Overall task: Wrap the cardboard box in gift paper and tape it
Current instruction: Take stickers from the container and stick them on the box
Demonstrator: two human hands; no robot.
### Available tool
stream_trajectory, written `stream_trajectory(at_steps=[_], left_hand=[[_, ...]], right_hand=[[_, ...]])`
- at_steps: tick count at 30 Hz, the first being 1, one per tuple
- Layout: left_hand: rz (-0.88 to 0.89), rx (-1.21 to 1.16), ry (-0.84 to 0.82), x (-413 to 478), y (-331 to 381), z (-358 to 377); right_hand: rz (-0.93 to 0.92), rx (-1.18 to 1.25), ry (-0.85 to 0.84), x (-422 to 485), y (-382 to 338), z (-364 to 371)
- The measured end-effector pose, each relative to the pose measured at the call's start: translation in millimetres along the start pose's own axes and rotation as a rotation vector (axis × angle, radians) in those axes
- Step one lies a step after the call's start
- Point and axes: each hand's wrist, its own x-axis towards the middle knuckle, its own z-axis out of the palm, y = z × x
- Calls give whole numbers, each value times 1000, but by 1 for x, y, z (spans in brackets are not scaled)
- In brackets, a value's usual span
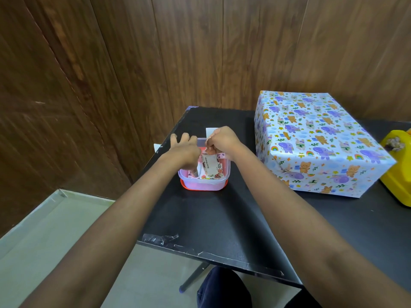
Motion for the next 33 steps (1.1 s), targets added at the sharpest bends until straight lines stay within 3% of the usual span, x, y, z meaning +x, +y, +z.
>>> stream_trajectory(at_steps=[7,11,18,26,33], left_hand=[[17,-459,-11,-4,-26,-21],[-38,-570,-40,-21,-58,-44],[-4,-907,85,-41,-73,-68],[55,-951,46,-23,-63,-40],[141,-809,46,-17,-33,-24]], right_hand=[[13,35,27,0,-1,-2],[41,60,1,3,-1,-2],[30,54,2,2,-3,3],[33,126,13,3,1,-1],[28,262,-46,-2,-2,-6]])
